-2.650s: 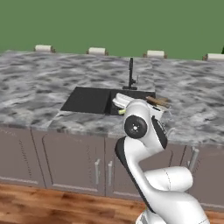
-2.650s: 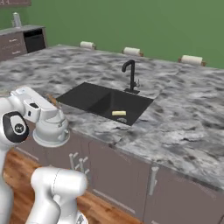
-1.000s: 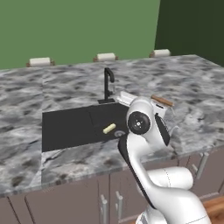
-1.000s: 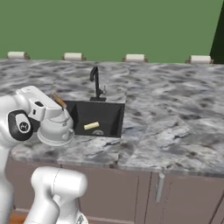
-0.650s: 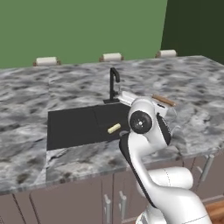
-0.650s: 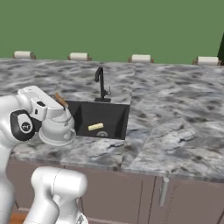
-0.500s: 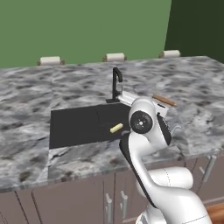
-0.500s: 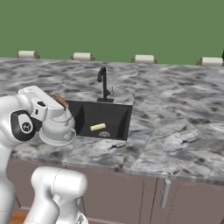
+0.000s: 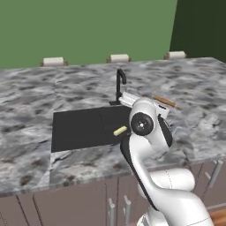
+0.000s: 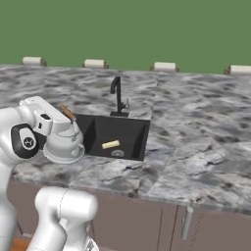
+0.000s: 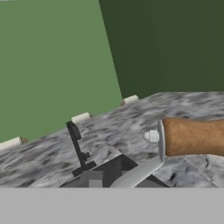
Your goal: Open the cabinet, pick the kettle from the cabinet, and place it in the sink.
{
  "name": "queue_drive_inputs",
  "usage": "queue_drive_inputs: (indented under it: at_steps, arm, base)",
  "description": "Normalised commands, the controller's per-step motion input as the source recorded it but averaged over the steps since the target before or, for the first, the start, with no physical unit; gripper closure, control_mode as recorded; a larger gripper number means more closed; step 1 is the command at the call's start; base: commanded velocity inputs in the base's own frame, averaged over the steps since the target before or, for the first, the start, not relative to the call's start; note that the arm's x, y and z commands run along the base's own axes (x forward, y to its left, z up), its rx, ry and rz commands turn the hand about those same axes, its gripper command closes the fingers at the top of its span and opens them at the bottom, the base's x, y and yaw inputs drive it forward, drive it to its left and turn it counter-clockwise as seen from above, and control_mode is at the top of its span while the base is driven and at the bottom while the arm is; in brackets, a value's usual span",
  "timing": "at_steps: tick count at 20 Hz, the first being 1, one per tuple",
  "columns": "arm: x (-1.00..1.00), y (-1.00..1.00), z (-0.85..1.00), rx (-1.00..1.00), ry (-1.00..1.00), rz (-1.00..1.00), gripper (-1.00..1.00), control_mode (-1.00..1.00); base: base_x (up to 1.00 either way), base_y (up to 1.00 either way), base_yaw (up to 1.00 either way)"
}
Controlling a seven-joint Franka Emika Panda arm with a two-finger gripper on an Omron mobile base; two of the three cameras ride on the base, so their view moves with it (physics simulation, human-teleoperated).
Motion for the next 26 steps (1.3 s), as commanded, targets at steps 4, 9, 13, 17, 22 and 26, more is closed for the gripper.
queue_drive_inputs:
  at_steps: [4, 9, 13, 17, 22, 26]
  arm:
    - [0.0, 0.0, 0.0, 0.0, 0.0, 0.0, 1.0, 1.0]
    - [0.0, 0.0, 0.0, 0.0, 0.0, 0.0, 1.0, 1.0]
    - [0.0, 0.0, 0.0, 0.0, 0.0, 0.0, 1.0, 1.0]
    - [0.0, 0.0, 0.0, 0.0, 0.0, 0.0, 1.0, 1.0]
    - [0.0, 0.0, 0.0, 0.0, 0.0, 0.0, 1.0, 1.0]
    - [0.0, 0.0, 0.0, 0.0, 0.0, 0.0, 1.0, -1.0]
  base:
    - [0.4, 0.0, 0.01]
    - [0.29, 0.0, 0.03]
    - [0.06, 0.0, 0.03]
    - [0.0, 0.0, 0.0]
    - [0.0, 0.0, 0.0]
    - [0.0, 0.0, 0.0]
